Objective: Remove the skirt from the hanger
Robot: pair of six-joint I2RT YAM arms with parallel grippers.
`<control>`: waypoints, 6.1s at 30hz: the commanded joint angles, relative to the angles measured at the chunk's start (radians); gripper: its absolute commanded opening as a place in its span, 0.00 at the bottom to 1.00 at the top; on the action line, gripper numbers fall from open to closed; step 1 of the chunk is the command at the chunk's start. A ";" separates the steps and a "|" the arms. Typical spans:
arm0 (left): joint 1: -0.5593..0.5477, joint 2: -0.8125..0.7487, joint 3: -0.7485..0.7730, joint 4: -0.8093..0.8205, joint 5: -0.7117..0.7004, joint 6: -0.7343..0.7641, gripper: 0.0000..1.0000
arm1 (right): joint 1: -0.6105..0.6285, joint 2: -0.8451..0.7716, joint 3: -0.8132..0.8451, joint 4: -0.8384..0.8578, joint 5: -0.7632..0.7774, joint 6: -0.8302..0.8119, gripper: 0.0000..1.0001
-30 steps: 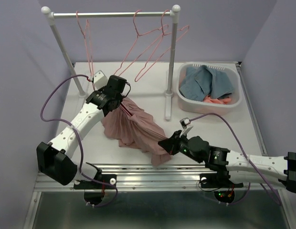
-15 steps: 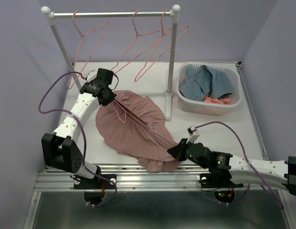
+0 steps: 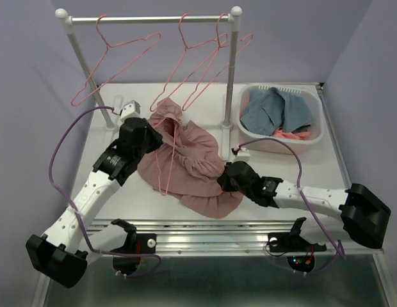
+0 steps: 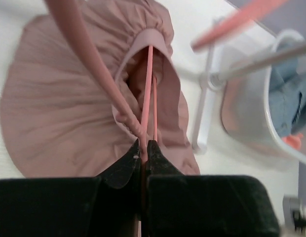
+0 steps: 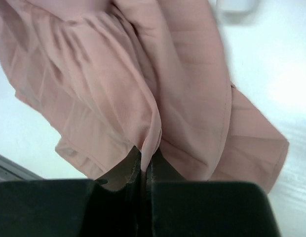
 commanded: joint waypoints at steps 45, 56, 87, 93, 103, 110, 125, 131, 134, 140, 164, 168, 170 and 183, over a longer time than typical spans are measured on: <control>-0.168 -0.227 -0.205 -0.209 -0.286 -0.139 0.00 | -0.708 0.516 1.595 0.183 0.401 -1.187 0.02; -0.166 -0.180 -0.116 -0.149 -0.274 -0.009 0.00 | -0.818 0.315 0.831 0.232 0.284 -0.805 0.01; -0.182 -0.189 -0.080 -0.144 -0.169 0.018 0.00 | -0.888 -0.021 0.496 -0.156 -0.019 -0.421 1.00; -0.186 -0.068 0.043 -0.161 -0.294 0.070 0.00 | -0.888 -0.172 0.465 -0.197 -0.127 -0.417 1.00; -0.186 0.061 0.209 -0.067 -0.268 0.209 0.00 | -0.888 -0.289 0.429 -0.242 -0.210 -0.415 1.00; -0.186 0.099 0.327 -0.061 -0.249 0.265 0.00 | -0.888 -0.338 0.427 -0.240 -0.219 -0.411 1.00; -0.188 0.037 0.324 -0.066 -0.222 0.223 0.00 | -0.888 -0.390 0.407 -0.251 -0.221 -0.404 1.00; -0.196 -0.095 0.204 -0.067 -0.176 0.156 0.00 | -0.888 -0.415 0.393 -0.249 -0.228 -0.397 1.00; -0.208 -0.143 0.137 -0.083 -0.170 0.108 0.00 | -0.888 -0.418 0.383 -0.248 -0.230 -0.400 1.00; -0.237 -0.223 -0.010 -0.136 -0.203 0.047 0.00 | -0.888 -0.404 0.363 -0.248 -0.222 -0.401 1.00; -0.294 0.200 0.526 -0.181 -0.619 0.278 0.00 | -0.888 -0.414 0.341 -0.236 -0.231 -0.409 1.00; -0.292 0.300 0.655 -0.051 -0.624 0.499 0.00 | -0.888 -0.412 0.340 -0.236 -0.222 -0.411 1.00; -0.286 0.354 0.738 -0.008 -0.634 0.571 0.00 | -0.888 -0.412 0.341 -0.236 -0.228 -0.411 1.00; -0.171 0.572 1.011 0.328 -0.621 0.918 0.00 | -0.888 -0.437 0.324 -0.237 -0.222 -0.414 1.00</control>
